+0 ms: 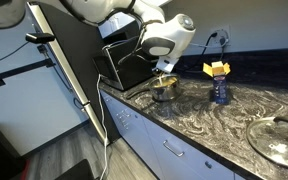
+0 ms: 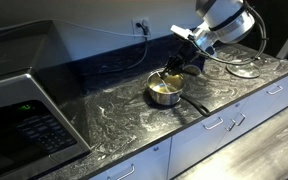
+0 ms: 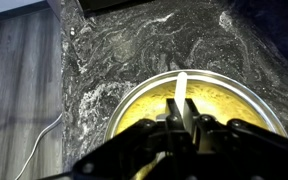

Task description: Pick up the spoon and stir the pot

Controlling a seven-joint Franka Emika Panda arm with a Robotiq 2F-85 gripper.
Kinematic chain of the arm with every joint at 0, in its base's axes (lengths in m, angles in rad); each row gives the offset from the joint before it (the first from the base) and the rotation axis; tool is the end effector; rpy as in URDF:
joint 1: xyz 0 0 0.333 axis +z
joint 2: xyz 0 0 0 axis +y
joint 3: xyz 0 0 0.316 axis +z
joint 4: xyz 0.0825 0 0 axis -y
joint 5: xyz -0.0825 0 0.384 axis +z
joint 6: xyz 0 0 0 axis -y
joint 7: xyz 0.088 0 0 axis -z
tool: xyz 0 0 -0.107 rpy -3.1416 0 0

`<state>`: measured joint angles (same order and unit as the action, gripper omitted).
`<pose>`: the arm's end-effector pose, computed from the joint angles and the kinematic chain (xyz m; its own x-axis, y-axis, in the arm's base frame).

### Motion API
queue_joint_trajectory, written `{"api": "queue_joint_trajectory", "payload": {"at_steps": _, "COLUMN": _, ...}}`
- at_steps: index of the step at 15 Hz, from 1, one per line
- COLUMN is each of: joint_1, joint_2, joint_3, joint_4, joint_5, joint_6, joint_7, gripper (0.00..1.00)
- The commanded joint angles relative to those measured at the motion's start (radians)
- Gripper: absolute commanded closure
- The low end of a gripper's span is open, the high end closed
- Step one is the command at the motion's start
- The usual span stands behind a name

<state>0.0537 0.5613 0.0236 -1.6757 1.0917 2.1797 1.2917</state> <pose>0.6808 0.0841 0.2887 -0.2615 -0.5943 -0.7605 -0.9516 0.2904 0.1003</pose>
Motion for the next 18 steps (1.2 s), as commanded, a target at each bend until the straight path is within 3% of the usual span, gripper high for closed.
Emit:
{"api": "queue_joint_trajectory", "payload": {"at_steps": 1, "joint_1": -0.006, "joint_2": -0.015, "joint_3": 0.024, "joint_4": -0.009, "joint_5": 0.051, "joint_6": -0.012, "joint_7": -0.021, "gripper": 0.97}}
{"api": "queue_joint_trajectory", "payload": {"at_steps": 18, "joint_1": 0.027, "joint_2": -0.021, "joint_3": 0.028, "joint_4": -0.034, "joint_5": 0.091, "joint_6": 0.201, "joint_7": -0.268, "gripper": 0.97}}
